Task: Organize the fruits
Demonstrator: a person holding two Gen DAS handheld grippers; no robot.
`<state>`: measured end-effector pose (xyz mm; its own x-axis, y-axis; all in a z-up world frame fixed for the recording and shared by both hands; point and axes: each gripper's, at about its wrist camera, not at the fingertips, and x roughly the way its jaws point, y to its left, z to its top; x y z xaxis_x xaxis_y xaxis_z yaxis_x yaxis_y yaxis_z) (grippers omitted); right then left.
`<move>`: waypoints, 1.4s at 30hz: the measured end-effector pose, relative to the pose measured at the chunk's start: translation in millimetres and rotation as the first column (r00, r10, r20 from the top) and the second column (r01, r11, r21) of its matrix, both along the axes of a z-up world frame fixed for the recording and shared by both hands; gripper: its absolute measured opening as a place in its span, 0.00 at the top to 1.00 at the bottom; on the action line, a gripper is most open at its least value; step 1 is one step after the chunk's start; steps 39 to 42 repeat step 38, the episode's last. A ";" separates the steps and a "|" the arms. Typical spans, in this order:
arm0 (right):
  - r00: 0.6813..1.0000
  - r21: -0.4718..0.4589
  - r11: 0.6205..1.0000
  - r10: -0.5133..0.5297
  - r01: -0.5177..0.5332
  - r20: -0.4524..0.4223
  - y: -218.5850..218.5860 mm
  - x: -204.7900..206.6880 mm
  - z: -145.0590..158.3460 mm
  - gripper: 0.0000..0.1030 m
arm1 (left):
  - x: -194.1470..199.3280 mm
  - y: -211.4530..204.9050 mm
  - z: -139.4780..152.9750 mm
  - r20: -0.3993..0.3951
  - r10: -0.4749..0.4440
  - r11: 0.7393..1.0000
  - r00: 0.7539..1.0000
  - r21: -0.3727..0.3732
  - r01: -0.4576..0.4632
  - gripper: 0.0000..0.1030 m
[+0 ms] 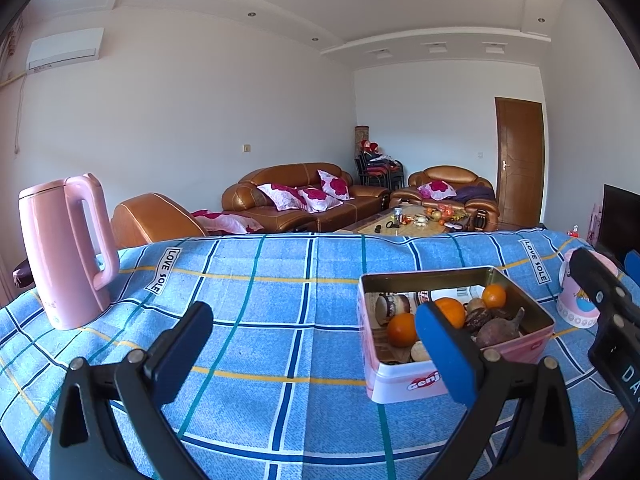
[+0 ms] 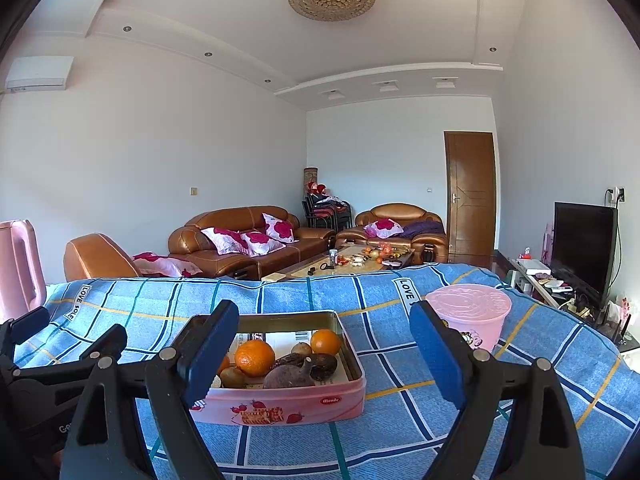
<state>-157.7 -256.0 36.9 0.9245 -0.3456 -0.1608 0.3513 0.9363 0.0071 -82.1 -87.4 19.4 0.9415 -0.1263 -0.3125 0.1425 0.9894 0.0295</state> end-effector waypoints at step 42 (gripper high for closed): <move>0.998 0.033 0.998 -0.044 0.045 -0.038 -11.2 1.1 -5.0 0.14 | 6.3 -1.4 -2.6 -0.053 -0.024 1.000 0.998 -0.013 0.024 0.00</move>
